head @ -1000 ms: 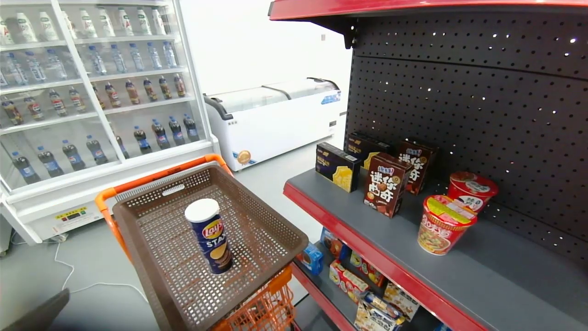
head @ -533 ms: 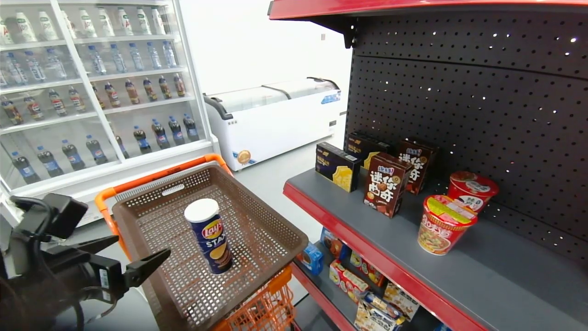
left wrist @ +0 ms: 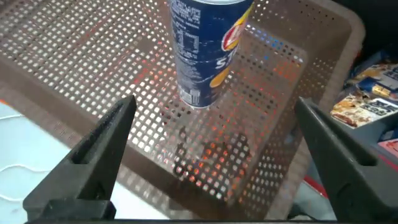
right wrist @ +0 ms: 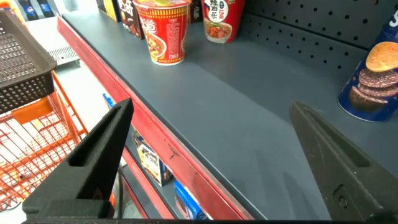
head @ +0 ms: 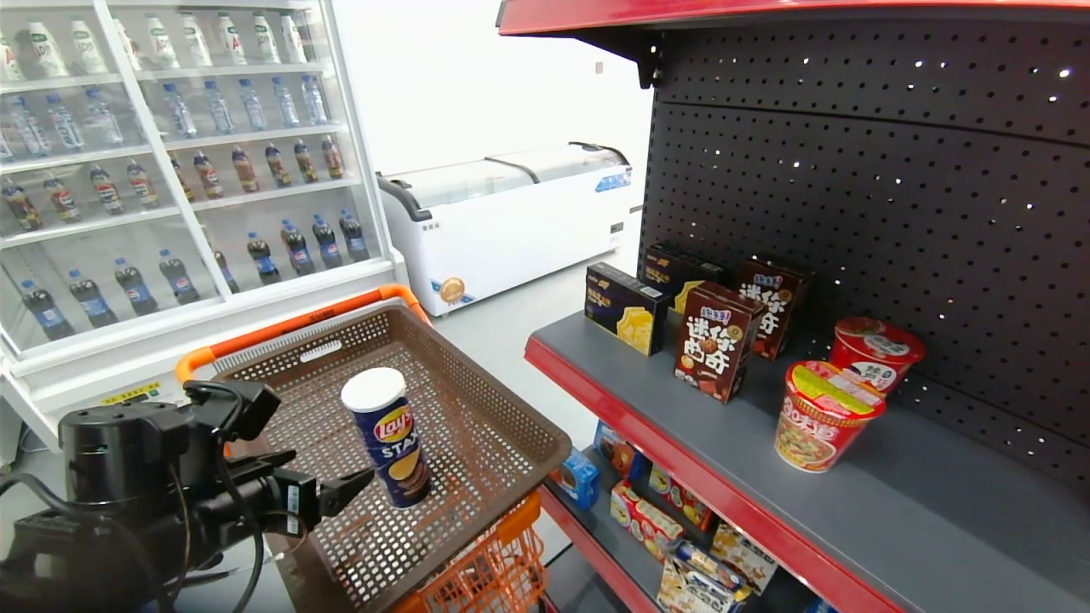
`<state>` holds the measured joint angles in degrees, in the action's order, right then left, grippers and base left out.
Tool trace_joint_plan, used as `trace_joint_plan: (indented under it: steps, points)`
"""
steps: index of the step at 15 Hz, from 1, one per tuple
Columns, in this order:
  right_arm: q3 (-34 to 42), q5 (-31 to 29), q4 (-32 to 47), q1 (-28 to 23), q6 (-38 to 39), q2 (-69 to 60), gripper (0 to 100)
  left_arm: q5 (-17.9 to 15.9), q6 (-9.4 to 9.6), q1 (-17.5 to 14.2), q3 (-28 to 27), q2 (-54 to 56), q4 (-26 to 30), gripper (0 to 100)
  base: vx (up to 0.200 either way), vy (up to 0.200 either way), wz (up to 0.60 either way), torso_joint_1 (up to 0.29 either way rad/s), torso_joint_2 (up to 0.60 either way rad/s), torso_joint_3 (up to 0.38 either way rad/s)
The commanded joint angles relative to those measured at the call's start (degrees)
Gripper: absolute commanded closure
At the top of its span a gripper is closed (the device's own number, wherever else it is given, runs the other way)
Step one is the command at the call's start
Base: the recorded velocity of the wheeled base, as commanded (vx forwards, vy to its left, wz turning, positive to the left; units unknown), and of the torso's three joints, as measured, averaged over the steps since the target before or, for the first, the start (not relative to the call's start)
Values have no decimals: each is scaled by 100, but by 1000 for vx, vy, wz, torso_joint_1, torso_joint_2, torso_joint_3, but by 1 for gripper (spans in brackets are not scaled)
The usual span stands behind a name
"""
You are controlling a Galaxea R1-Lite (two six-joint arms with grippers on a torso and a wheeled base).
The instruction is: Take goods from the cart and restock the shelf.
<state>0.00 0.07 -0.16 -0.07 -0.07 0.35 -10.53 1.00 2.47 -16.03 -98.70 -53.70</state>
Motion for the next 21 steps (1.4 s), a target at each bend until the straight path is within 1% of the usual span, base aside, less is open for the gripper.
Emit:
trace_joint_plan:
  steps: [1,3,5,6,8,10,11,12,13,16,18,20,21]
  points:
    - [0,1,-2,-1,-1,0,0,-212,23,-19,-207,-1020,-396,0,0,0,0,0,0,0]
    - [0,1,-2,-1,-1,0,0,-415,23,-80,-418,-1328,-563,0,0,0,0,0,0,0]
    - [0,1,-2,-1,-1,9,0,-617,49,-98,-796,-1714,-607,0,0,0,0,0,0,0]
    - [0,1,-2,-1,-1,0,0,-625,93,-98,-875,-1794,-598,0,0,0,0,0,0,0]
    - [0,1,-2,-1,-1,0,0,-625,506,-89,-937,-2084,-554,0,0,0,0,0,0,0]
    - [0,1,-2,-1,-1,0,0,-625,823,-89,-963,-2233,-633,0,0,0,0,0,0,0]
    - [0,1,-2,-1,-1,0,0,-625,876,-80,-1016,-2295,-694,0,0,0,0,0,0,0]
    - [0,1,-2,-1,-1,0,0,-625,876,-63,-1165,-2418,-905,0,0,0,0,0,0,0]
    - [0,1,-2,-1,-1,9,0,-634,884,-54,-1324,-2523,-1002,0,0,0,0,0,0,0]
    - [0,1,-2,-1,-1,0,0,-608,893,-1,-1702,-2734,-1002,0,0,0,0,0,0,0]
    - [0,1,-2,-1,-1,0,0,-608,884,16,-1763,-2778,-1002,0,0,0,0,0,0,0]
    - [0,1,-2,-1,-1,9,0,-625,823,25,-1790,-2848,-1134,0,0,0,0,0,0,0]
    - [0,1,-2,-1,-1,0,0,-573,832,78,-1790,-2831,-1152,0,0,0,0,0,0,0]
